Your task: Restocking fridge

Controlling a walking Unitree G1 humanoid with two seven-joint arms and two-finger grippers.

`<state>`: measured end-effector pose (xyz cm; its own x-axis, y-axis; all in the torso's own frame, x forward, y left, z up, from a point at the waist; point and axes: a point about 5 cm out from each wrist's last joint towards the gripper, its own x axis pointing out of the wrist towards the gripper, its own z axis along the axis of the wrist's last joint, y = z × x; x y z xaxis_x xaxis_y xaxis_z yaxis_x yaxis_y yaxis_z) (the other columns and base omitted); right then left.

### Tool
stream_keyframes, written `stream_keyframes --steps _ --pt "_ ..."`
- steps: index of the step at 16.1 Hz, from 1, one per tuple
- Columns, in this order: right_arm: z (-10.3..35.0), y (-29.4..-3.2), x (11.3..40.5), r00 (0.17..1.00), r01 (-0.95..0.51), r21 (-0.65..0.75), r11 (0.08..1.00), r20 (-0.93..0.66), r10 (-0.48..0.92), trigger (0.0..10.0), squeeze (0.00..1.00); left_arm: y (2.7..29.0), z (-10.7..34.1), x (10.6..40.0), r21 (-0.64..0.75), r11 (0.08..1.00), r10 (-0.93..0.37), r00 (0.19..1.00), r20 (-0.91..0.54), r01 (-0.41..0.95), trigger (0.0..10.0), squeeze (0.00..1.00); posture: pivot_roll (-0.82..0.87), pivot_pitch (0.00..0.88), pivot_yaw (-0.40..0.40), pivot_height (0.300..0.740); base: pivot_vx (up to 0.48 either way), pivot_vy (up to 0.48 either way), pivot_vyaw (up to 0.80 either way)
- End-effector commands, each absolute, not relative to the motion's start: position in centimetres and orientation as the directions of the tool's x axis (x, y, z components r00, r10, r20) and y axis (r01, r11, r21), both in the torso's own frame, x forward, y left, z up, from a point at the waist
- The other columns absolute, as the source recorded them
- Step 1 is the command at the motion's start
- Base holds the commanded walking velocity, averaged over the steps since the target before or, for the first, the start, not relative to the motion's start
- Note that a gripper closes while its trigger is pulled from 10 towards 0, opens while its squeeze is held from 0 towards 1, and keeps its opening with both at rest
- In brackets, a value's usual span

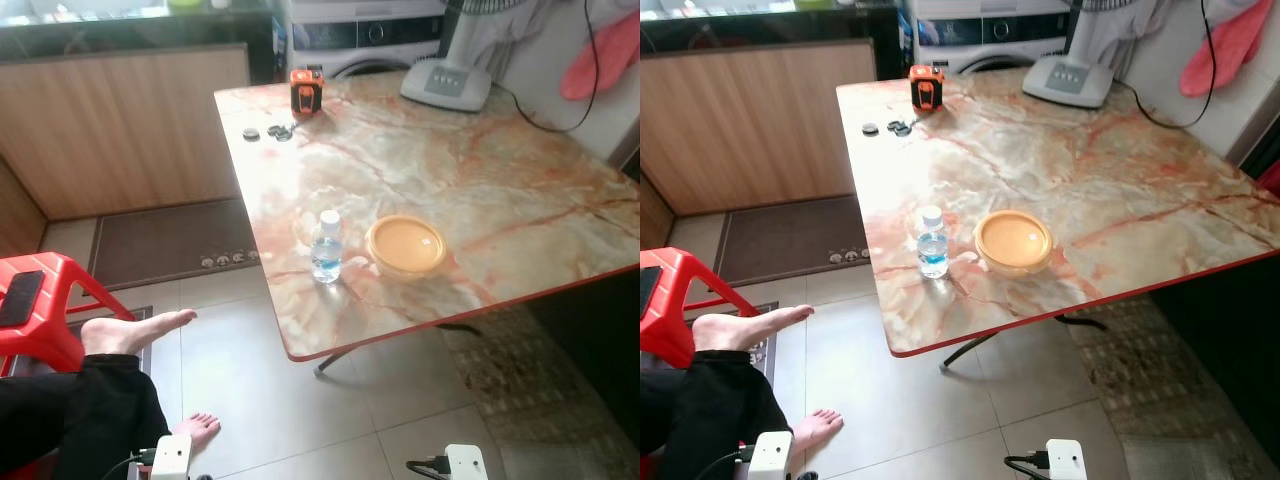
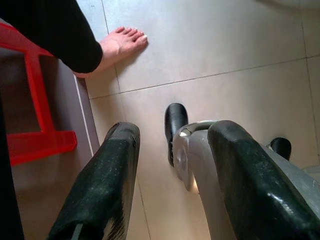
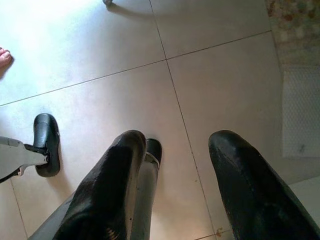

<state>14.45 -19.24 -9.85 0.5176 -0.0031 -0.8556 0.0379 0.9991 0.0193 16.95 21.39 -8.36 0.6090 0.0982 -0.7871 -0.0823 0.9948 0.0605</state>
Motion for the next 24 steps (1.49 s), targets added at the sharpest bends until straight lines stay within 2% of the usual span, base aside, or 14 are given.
stream_keyframes --steps 1,3,4,9,11,16,21,24 --pt "-9.9 -19.4 14.2 0.510 0.053 0.021 0.998 -0.860 -0.009 10.0 0.00 21.6 -8.4 16.7 0.078 0.992 0.125 0.615 -0.779 -0.102 10.0 0.00 -0.03 0.090 -0.060 0.740 0.000 0.000 0.00" --pt "-9.9 -19.4 14.2 0.511 0.053 0.021 0.998 -0.859 -0.009 10.0 0.00 21.8 -8.1 16.9 0.106 0.988 0.156 0.644 -0.749 -0.116 10.0 0.00 -0.03 0.095 -0.059 0.740 0.000 0.000 0.00" --pt "-9.9 -19.4 14.2 0.511 0.055 0.020 0.998 -0.859 -0.011 10.0 0.00 22.1 -7.6 17.2 0.158 0.975 0.222 0.699 -0.680 -0.157 10.0 0.00 -0.03 0.098 -0.060 0.740 0.000 0.000 0.00" --pt "-9.9 -19.5 14.2 0.511 0.049 0.019 0.999 -0.860 -0.008 10.0 0.00 22.2 -6.6 17.6 0.198 0.956 0.293 0.777 -0.557 -0.218 10.0 0.00 -0.02 0.101 -0.061 0.740 0.000 0.000 0.00" --pt "-9.9 -19.6 14.3 0.510 0.044 0.016 0.999 -0.860 -0.008 10.0 0.00 23.9 -1.9 20.7 0.207 0.938 0.328 0.903 -0.279 -0.276 10.0 0.00 -0.01 0.102 -0.066 0.740 0.000 0.000 0.00" --pt "-9.8 -19.7 14.4 0.510 0.027 0.010 1.000 -0.860 -0.005 10.0 0.00 23.6 2.4 21.5 0.267 0.916 0.316 0.948 -0.024 -0.299 10.0 0.00 -0.01 0.099 -0.072 0.740 0.000 0.000 0.00" --pt "-9.7 -20.0 14.5 0.508 0.016 0.003 1.000 -0.861 -0.005 10.0 0.00 22.5 8.5 21.6 0.315 0.892 0.261 0.938 0.227 -0.325 10.0 0.00 0.00 0.102 -0.084 0.740 0.000 0.000 0.00" --pt "-9.7 -20.0 14.5 0.508 0.010 0.004 1.000 -0.862 -0.002 10.0 0.00 21.7 11.2 22.1 0.311 0.894 0.231 0.926 0.298 -0.323 10.0 0.00 -0.01 0.103 -0.086 0.740 0.000 0.000 0.00"
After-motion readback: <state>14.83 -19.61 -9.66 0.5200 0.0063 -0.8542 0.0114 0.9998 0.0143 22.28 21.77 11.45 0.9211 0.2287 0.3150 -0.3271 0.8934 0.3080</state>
